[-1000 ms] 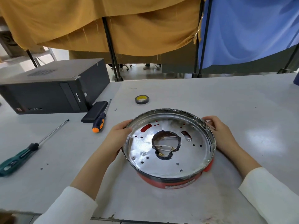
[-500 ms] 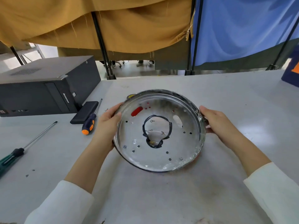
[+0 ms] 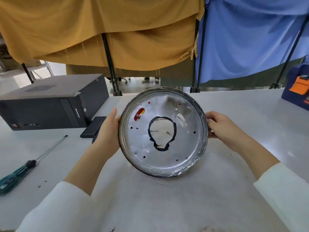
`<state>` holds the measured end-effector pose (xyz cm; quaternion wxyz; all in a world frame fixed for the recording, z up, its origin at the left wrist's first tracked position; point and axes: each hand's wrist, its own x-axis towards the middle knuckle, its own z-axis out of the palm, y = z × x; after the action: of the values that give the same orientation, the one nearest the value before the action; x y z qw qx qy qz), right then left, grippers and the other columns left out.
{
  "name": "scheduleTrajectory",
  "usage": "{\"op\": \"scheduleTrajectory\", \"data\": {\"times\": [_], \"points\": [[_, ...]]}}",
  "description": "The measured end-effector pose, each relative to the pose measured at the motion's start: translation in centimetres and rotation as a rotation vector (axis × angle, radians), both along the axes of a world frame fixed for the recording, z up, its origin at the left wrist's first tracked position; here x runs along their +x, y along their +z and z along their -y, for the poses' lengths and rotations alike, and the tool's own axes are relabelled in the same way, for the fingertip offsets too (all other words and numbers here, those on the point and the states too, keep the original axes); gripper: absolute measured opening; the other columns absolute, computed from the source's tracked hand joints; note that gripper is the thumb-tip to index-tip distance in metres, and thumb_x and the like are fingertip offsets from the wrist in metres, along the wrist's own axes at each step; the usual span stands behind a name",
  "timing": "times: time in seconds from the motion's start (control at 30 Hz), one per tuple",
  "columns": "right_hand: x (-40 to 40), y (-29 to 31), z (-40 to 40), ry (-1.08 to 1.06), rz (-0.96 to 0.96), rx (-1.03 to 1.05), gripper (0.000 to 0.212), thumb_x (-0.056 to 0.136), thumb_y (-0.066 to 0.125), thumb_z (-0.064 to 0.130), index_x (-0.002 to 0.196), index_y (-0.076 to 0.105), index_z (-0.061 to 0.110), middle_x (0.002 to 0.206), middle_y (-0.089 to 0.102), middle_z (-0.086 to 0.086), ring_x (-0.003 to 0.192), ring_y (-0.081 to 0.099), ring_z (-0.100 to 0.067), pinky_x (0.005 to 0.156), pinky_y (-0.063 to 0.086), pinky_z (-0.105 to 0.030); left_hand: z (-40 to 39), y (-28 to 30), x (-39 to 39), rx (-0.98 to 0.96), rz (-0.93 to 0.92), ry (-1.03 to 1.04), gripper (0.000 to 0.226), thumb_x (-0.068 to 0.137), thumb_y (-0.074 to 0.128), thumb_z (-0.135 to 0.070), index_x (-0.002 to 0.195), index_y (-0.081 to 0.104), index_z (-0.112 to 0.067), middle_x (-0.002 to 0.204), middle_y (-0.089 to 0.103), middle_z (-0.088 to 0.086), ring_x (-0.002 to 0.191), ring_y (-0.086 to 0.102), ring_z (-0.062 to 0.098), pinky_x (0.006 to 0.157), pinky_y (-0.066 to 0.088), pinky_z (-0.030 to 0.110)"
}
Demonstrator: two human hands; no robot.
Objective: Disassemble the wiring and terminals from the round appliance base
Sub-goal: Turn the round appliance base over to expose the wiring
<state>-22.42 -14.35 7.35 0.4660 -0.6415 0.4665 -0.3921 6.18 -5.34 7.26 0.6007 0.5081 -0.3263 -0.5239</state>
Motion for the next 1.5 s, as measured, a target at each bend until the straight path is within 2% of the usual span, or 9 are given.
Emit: {"op": "scheduleTrajectory", "data": {"times": [0.2,0.3,0.57,0.77,0.87,1.07,1.3,1.43,1.5], "points": [[0.1,0.9,-0.6,-0.03,-0.157,-0.329,0.015,0.098,0.043,0.008,0.097,0.057,0.013,0.084,0.059,0.0,0.068,0.053,-0.009,0.065,0.045,-0.02,-0.7,2.0,1.7,0.148,0.0,-0.048,0.07,0.088,0.034,-0.068,0.09,0.076,-0.012,0.109,0.067,0.013,0.094,0.066,0.032,0.078,0.053,0.042],[0.1,1.1,-0.9,-0.022,-0.171,-0.463,0.019,0.096,0.046,0.008,0.09,0.057,0.022,0.086,0.059,0.013,0.076,0.052,0.01,0.065,0.037,-0.003,-0.8,2.5,1.4,0.198,0.065,-0.075,0.061,0.085,0.043,-0.068,0.08,0.079,-0.018,0.097,0.073,0.009,0.084,0.071,0.03,0.075,0.056,0.04],[-0.9,1.0,-1.8,0.017,-0.211,-0.54,0.022,0.095,0.051,0.008,0.084,0.056,0.027,0.089,0.062,0.011,0.081,0.06,0.002,0.067,0.043,-0.007,-0.7,1.0,-0.4,-0.044,0.112,0.108,0.045,0.084,0.054,-0.061,0.106,0.067,-0.023,0.096,0.074,0.003,0.088,0.071,0.02,0.076,0.054,0.034],[-2.5,-2.0,-3.2,0.112,-0.346,-0.614,0.021,0.087,0.059,-0.004,0.085,0.061,0.017,0.085,0.061,0.01,0.08,0.056,0.014,0.07,0.037,-0.001,-1.5,-2.6,-1.6,-0.086,0.226,0.246,0.022,0.086,0.056,-0.04,0.079,0.072,-0.028,0.092,0.072,-0.001,0.081,0.068,0.013,0.076,0.056,0.032],[-3.3,-3.8,-3.6,0.13,-0.412,-0.661,0.014,0.084,0.066,0.0,0.083,0.066,0.013,0.077,0.057,0.013,0.076,0.053,0.011,0.068,0.035,-0.003,-1.8,-4.4,-2.0,-0.28,0.343,0.182,0.026,0.096,0.039,-0.024,0.106,0.062,-0.018,0.122,0.059,0.008,0.109,0.057,0.018,0.1,0.044,0.035],[-4.5,-7.6,-3.9,0.162,-0.514,-0.614,0.013,0.083,0.069,0.005,0.081,0.066,0.017,0.073,0.053,0.012,0.075,0.052,0.001,0.066,0.036,-0.008,-2.6,-8.1,-2.8,-0.251,0.412,0.06,0.041,0.096,0.029,-0.001,0.128,0.047,-0.018,0.128,0.055,-0.001,0.112,0.055,-0.002,0.09,0.043,0.013],[-5.4,-7.9,-3.8,0.108,-0.532,-0.595,0.021,0.083,0.068,0.004,0.086,0.07,0.025,0.086,0.064,0.01,0.083,0.059,-0.003,0.077,0.042,-0.012,-2.2,-8.5,-1.5,-0.125,0.527,0.062,0.053,0.098,0.038,-0.015,0.145,0.025,-0.035,0.147,0.032,-0.012,0.132,0.034,0.004,0.098,0.03,0.017],[-6.1,-6.3,-2.3,-0.114,-0.32,-0.486,0.024,0.085,0.066,0.012,0.083,0.066,0.035,0.092,0.068,0.014,0.088,0.063,-0.001,0.078,0.045,-0.008,-2.0,-7.3,-0.8,0.001,0.467,0.064,0.057,0.093,0.048,-0.037,0.146,0.027,-0.031,0.146,0.037,-0.007,0.131,0.038,0.013,0.103,0.032,0.027],[-5.0,-5.9,-1.4,-0.115,-0.295,-0.356,0.01,0.089,0.063,0.022,0.085,0.066,0.031,0.093,0.069,0.009,0.09,0.066,-0.009,0.083,0.049,-0.019,-1.7,-6.8,-1.3,0.044,0.477,0.076,0.053,0.095,0.045,-0.035,0.146,0.03,-0.029,0.14,0.043,-0.006,0.127,0.043,0.014,0.104,0.034,0.029]]}}
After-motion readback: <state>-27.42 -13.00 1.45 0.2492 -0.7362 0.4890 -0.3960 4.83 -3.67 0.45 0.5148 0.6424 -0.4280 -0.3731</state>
